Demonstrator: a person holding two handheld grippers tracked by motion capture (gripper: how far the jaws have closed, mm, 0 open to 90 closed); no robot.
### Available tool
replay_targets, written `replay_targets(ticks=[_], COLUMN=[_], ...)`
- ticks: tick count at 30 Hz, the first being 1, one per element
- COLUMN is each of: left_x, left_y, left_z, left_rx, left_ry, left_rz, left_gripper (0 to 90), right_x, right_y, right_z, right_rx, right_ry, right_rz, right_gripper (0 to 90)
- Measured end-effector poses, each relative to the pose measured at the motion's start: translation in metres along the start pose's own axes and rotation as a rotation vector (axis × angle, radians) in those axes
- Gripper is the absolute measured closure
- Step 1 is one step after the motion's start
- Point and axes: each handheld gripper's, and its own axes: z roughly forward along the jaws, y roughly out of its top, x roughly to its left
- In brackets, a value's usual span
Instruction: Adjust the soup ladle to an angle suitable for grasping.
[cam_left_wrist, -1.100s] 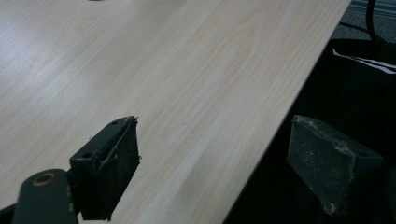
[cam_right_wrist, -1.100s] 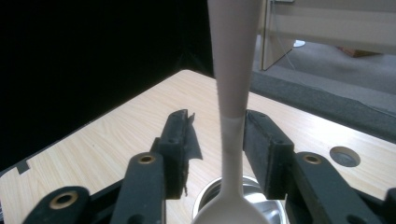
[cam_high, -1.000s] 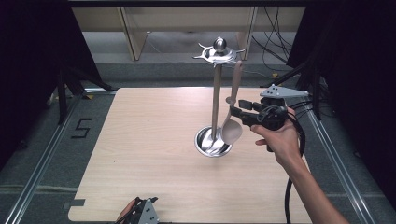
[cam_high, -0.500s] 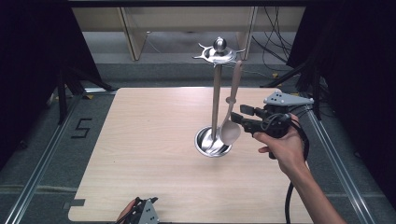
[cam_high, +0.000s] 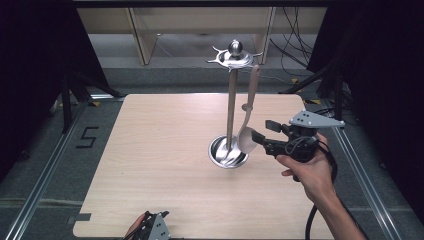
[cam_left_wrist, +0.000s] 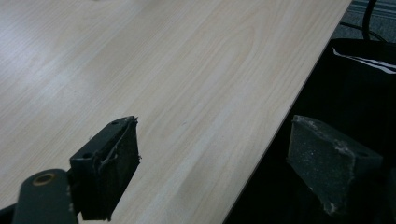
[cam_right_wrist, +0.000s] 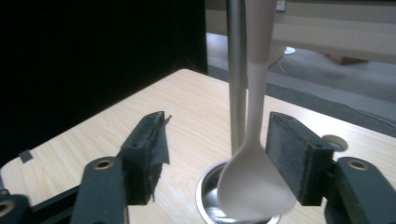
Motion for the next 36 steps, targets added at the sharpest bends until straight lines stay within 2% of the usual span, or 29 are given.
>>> replay_targets(ticks=[1,4,5,6,7,8,12,14,15,20,21,22,23,24,25,26,30,31,33,35,36], left_x=[0.0,0.0,0.0,0.0,0.0,0.0,0.0,0.0,0.0,0.001,0.001,0.001,0.001,0.001,0.0,0.0,0.0,0.0,0.0,0.0,0.0], left_y=[0.0,0.0,0.0,0.0,0.0,0.0,0.0,0.0,0.0,0.0,0.0,0.0,0.0,0.0,0.0,0.0,0.0,0.0,0.0,0.0,0.0], left_z=[0.0,0.0,0.0,0.0,0.0,0.0,0.0,0.0,0.0,0.0,0.0,0.0,0.0,0.0,0.0,0.0,0.0,0.0,0.0,0.0,0.0], left_rx=[0.0,0.0,0.0,-0.001,0.0,-0.001,-0.002,-0.009,-0.001,0.004,0.003,0.004,0.004,0.004,-0.002,-0.001,0.0,0.0,0.001,0.001,0.0], left_ry=[0.0,0.0,0.001,0.001,0.001,0.001,0.002,-0.004,0.002,0.009,0.008,0.008,0.009,0.008,0.003,0.002,0.001,0.001,0.0,0.0,0.001], left_rz=[0.0,-0.001,-0.001,-0.001,0.0,-0.003,-0.001,-0.008,-0.001,0.007,0.007,0.007,0.007,0.008,-0.001,-0.002,-0.004,-0.003,-0.001,-0.001,-0.001], left_gripper=[15.7,15.7,15.7,15.7,15.7,15.7,15.7,15.7,15.7,15.7,15.7,15.7,15.7,15.7,15.7,15.7,15.7,15.7,15.7,15.7,15.7], right_x=[-0.001,-0.002,-0.005,-0.002,-0.005,-0.004,-0.006,-0.007,-0.006,-0.008,-0.006,-0.009,-0.008,-0.007,-0.009,-0.008,-0.008,-0.007,-0.008,-0.008,-0.006], right_y=[-0.002,-0.006,-0.007,-0.008,-0.01,-0.012,-0.017,-0.02,-0.022,-0.029,-0.03,-0.033,-0.034,-0.036,-0.038,-0.039,-0.046,-0.049,-0.051,-0.054,-0.057], right_z=[0.0,-0.002,-0.002,-0.003,-0.003,-0.003,-0.004,-0.005,-0.007,-0.009,-0.01,-0.009,-0.01,-0.01,-0.011,-0.011,-0.016,-0.017,-0.017,-0.018,-0.018], right_rx=[-0.009,-0.001,-0.021,0.001,-0.014,-0.004,-0.004,0.004,0.004,0.003,0.018,0.002,0.014,0.024,0.01,0.017,0.008,0.014,0.009,0.015,0.014], right_ry=[-0.004,-0.003,-0.021,-0.009,-0.023,-0.007,-0.027,-0.012,-0.021,-0.029,-0.03,-0.032,-0.048,-0.04,-0.05,-0.036,-0.059,-0.052,-0.051,-0.044,-0.036], right_rz=[-0.014,0.011,-0.02,0.025,-0.006,0.019,0.002,0.012,0.028,0.009,0.039,-0.004,0.008,0.017,-0.012,0.016,0.009,0.031,0.016,0.022,0.041], right_gripper=[36.9,36.2,36.0,35.8,35.4,35.1,34.5,34.2,34.1,34.1,34.1,34.0,34.1,34.0,33.9,33.7,33.5,33.5,33.4,33.4,33.4])
